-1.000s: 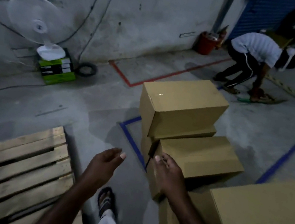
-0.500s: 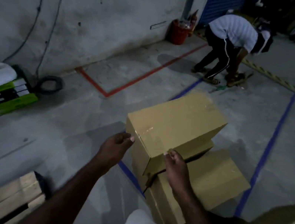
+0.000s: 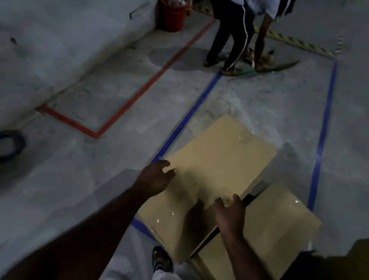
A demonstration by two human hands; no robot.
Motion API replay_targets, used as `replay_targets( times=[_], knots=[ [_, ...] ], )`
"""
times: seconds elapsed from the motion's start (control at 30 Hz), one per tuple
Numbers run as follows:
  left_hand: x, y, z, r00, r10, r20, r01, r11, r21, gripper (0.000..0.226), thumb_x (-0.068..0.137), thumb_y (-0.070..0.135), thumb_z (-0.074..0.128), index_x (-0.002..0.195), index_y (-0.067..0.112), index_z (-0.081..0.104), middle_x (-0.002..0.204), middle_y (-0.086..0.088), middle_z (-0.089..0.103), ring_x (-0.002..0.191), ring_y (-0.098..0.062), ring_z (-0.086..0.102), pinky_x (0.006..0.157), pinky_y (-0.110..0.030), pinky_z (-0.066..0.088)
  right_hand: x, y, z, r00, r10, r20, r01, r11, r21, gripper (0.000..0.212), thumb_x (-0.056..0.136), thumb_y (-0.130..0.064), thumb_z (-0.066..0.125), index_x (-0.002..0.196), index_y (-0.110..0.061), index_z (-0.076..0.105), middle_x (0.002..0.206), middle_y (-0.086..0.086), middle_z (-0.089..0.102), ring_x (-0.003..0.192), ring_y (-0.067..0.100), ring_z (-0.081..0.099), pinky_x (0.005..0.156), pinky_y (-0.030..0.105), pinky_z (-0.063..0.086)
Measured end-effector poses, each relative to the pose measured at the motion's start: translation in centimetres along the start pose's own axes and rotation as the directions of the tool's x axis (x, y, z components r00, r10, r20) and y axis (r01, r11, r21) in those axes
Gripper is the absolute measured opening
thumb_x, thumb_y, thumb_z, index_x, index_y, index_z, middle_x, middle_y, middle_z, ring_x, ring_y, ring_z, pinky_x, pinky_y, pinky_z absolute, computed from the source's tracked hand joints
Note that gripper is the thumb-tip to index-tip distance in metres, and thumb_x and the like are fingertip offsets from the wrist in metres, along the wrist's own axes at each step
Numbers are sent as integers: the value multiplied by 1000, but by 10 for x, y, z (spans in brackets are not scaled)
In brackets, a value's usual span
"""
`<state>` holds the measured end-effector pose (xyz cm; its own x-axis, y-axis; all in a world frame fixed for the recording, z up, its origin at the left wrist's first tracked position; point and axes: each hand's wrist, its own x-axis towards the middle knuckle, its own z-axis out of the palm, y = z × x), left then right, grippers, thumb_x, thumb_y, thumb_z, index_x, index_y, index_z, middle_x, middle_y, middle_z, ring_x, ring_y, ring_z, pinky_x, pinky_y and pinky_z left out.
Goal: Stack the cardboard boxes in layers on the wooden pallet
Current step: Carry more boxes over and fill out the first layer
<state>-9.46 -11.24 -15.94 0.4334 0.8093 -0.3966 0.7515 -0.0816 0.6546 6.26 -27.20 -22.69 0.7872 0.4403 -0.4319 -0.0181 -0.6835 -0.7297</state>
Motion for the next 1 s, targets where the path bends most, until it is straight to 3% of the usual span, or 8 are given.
replay_targets(
  times=[0.17, 0.33, 0.43, 0.5, 0.63, 0.77, 0.9, 1.0],
  knots=[
    [76, -16, 21, 994, 15, 109, -33, 986, 164, 47, 88, 49, 56, 119, 15, 58, 118, -9, 61, 110, -27, 61, 95, -44, 52, 17, -8, 12, 993, 95, -63, -84, 983, 162, 73, 88, -16, 75, 148, -5, 34, 131, 3, 54, 111, 19, 59, 79, 21, 45],
    [109, -34, 40, 971, -1, 240, -46, 980, 192, 74, 74, 63, 49, 137, 25, 41, 134, -4, 51, 126, -29, 51, 102, -52, 47, 27, -5, 30, 985, 160, -60, -143, 965, 221, 108, 88, -18, 75, 159, -13, -5, 150, 9, 46, 133, 30, 50, 109, 40, 43],
    [93, -14, 17, 977, -25, 210, 2, 994, 111, 71, 76, 58, 60, 137, 27, 42, 134, -7, 51, 123, -30, 53, 100, -52, 49, 21, -23, 27, 971, 229, -73, -212, 960, 185, 101, 90, -19, 74, 160, -13, 2, 145, 12, 52, 126, 30, 55, 87, 17, 41],
    [86, -11, -1, 987, -38, 154, 24, 996, 91, 69, 81, 52, 68, 139, 24, 43, 132, -10, 51, 120, -32, 54, 99, -48, 50, 20, -37, 26, 985, 158, -74, -148, 981, 122, 93, 91, -18, 72, 160, -11, 9, 139, 13, 56, 119, 30, 58, 73, 12, 37],
    [79, -33, -42, 992, -121, 40, 115, 985, 128, 85, 79, 53, 75, 148, 25, 33, 138, -19, 41, 128, -43, 44, 104, -49, 43, 24, -77, 40, 999, 29, -14, -29, 999, -22, 103, 84, -27, 79, 160, -12, 11, 139, 15, 57, 119, 29, 60, 89, 29, 50],
    [68, -60, -84, 980, -192, -48, 193, 981, 22, 98, 72, 60, 79, 148, 23, 32, 137, -20, 41, 127, -42, 44, 106, -50, 42, 27, -123, 65, 986, -116, 117, 133, 979, -154, 105, 80, -37, 81, 160, -17, 17, 142, 20, 52, 125, 32, 56, 95, 33, 47],
    [42, -89, -123, 936, -294, -192, 263, 949, -173, 96, 72, 52, 83, 147, 17, 34, 141, -16, 38, 128, -36, 44, 105, -46, 43, 22, -159, 100, 926, -253, 281, 314, 928, -199, 102, 81, -41, 80, 160, -20, 18, 150, 14, 46, 132, 29, 49, 98, 33, 44],
    [11, -123, -150, 872, -353, -340, 232, 908, -349, 76, 76, 34, 85, 133, 8, 44, 129, -11, 52, 113, -27, 53, 87, -37, 47, 2, -187, 141, 839, -356, 411, 465, 861, -205, 100, 80, -41, 80, 159, -20, 22, 152, 11, 45, 135, 28, 47, 103, 35, 42]
  ],
)
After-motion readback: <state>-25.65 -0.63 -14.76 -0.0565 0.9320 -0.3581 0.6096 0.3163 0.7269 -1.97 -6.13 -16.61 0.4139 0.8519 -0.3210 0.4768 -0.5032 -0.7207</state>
